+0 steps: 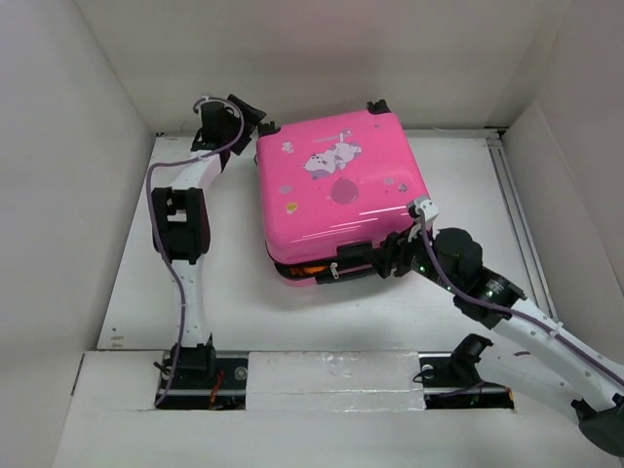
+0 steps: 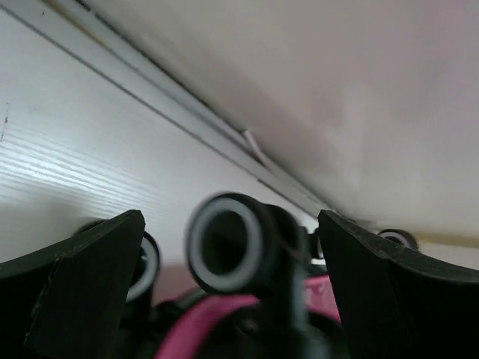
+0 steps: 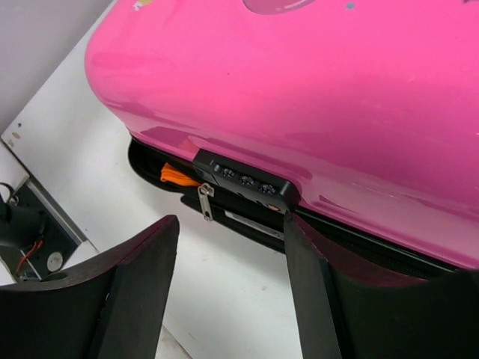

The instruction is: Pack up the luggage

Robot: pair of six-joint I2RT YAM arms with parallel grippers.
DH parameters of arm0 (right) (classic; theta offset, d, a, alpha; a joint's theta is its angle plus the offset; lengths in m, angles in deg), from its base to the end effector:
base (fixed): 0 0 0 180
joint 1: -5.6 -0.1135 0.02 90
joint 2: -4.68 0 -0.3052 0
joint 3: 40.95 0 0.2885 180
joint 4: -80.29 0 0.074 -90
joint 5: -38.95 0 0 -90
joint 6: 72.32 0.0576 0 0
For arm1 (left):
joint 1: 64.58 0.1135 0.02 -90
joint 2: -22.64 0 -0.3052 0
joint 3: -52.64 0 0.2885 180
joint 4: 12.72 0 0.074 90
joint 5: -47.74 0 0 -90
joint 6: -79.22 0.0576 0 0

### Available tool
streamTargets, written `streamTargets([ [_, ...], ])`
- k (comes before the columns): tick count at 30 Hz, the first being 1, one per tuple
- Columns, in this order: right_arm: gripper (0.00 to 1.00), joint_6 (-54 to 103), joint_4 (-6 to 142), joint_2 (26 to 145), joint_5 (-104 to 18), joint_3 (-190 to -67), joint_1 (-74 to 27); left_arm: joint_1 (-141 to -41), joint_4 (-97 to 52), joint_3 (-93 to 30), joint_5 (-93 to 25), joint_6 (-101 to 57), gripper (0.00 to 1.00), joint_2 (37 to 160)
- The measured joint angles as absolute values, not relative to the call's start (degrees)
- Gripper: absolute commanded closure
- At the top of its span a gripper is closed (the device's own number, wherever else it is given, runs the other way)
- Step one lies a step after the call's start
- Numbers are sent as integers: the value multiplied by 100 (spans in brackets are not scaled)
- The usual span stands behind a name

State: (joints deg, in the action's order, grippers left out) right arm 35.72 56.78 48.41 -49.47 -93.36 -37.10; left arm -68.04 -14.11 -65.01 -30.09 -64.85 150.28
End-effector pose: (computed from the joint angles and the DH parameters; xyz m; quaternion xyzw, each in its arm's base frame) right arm 0.1546 0.1448 0.3343 -0.1774 0.7723 0.3178 0.5207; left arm 0.6164 -0.0494 0.2794 -0.2681 0.7243 -0.3750 0.5127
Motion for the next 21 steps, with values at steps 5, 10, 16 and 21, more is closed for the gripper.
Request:
streamTargets([
  [5,36,3546,5628,4978,-4798,-9253,-3677,-6662,-1317,-7062,-2214,-6712,0,15930],
  [10,36,3566,5630,5304,-4676,-9156,-3677,-6629,-533,-7065,-1584,-7320,0,16204],
  [16,36,3629,5669,5369,-4756,-9069,-3655,-6798,722,-6881,-1466,-8133,5,16348],
  [21,36,3712,5672,5273,-4800,-9021,-3640,-6879,1585,-6833,-1532,-8701,62,16556],
])
